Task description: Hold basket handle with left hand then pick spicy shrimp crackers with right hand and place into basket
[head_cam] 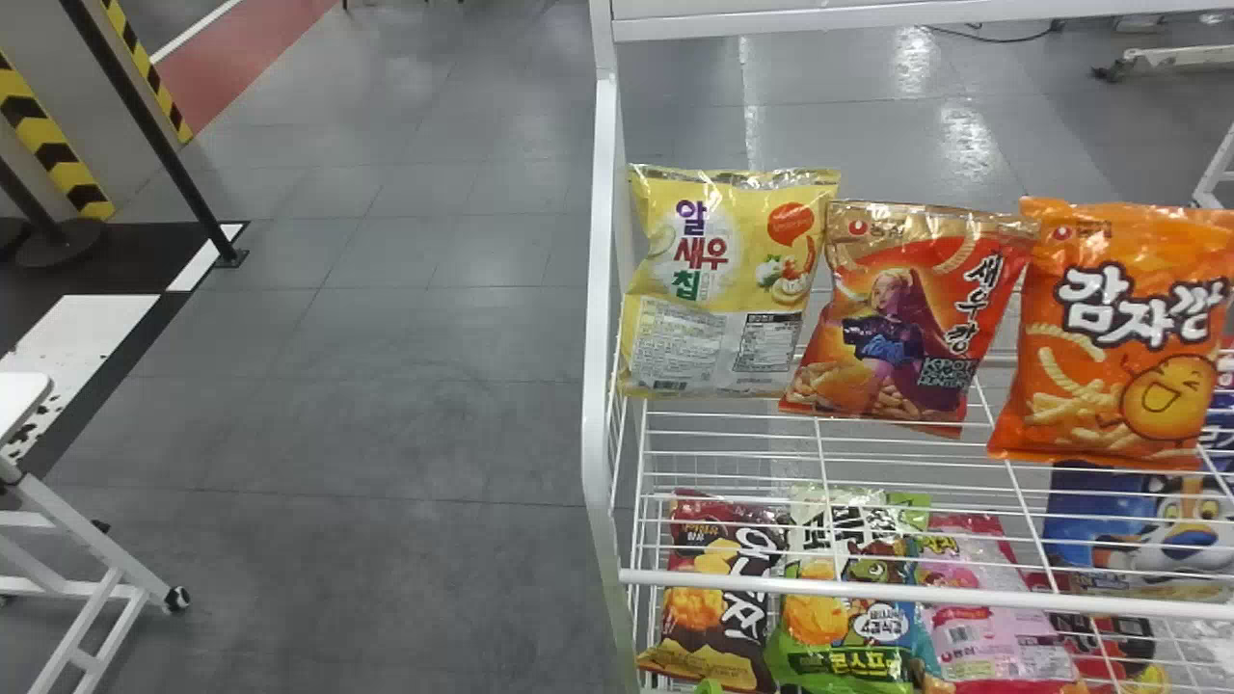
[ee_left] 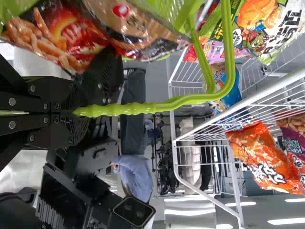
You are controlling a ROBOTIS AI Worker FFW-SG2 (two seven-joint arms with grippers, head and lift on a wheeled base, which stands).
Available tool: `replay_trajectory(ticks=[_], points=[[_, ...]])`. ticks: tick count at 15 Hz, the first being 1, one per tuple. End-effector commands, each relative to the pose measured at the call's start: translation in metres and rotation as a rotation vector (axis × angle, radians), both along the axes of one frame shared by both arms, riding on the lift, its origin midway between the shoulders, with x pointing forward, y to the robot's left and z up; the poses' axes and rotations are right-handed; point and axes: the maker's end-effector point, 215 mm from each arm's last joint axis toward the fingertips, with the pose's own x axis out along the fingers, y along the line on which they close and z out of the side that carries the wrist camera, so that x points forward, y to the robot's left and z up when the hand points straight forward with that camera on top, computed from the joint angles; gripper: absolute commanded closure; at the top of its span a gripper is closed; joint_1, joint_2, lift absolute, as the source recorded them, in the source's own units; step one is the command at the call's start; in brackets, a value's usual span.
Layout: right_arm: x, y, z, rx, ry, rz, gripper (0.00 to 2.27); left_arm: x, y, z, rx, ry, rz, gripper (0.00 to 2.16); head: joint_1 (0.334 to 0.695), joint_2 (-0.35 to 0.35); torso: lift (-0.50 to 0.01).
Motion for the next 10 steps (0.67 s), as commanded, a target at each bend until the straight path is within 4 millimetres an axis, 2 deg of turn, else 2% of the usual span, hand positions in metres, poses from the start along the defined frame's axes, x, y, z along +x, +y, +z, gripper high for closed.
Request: replay_trajectory(ticks=[1,3,6,7,8,9,10], points=[[-0.008,0.004,-0.007,-0.006,0.014,0.015,1.71,-0.001,-0.005,0.002,-0.009,-0.002,-0.005,1.89,0.695,0.157,-0.037],[-0.008,0.006,-0.007,0.001,0.009,0.01,1.71,-0.001,-0.005,0.004,-0.008,-0.005,-0.006,1.89,0.695,0.168,-0.037],[0.01,0.011,-0.008,0.017,-0.049,-0.017,1.71,-0.003,-0.007,0.004,-0.009,-0.003,-0.01,1.89,0.695,0.177,-0.037],[0.011,0.01,-0.012,0.013,-0.047,-0.018,1.33,-0.005,-0.008,0.004,-0.01,-0.001,-0.014,1.89,0.695,0.182,-0.037],[0.013,0.007,-0.014,0.002,-0.052,-0.021,0.38,-0.005,-0.009,0.004,-0.013,-0.002,-0.015,1.89,0.695,0.18,-0.037],[0.014,0.002,-0.017,-0.019,-0.06,-0.028,0.0,-0.005,-0.008,0.004,-0.012,-0.002,-0.014,1.89,0.695,0.175,-0.037],[0.013,-0.004,-0.019,-0.036,-0.064,-0.029,0.0,-0.005,-0.008,0.004,-0.012,-0.002,-0.014,1.89,0.695,0.166,-0.037]])
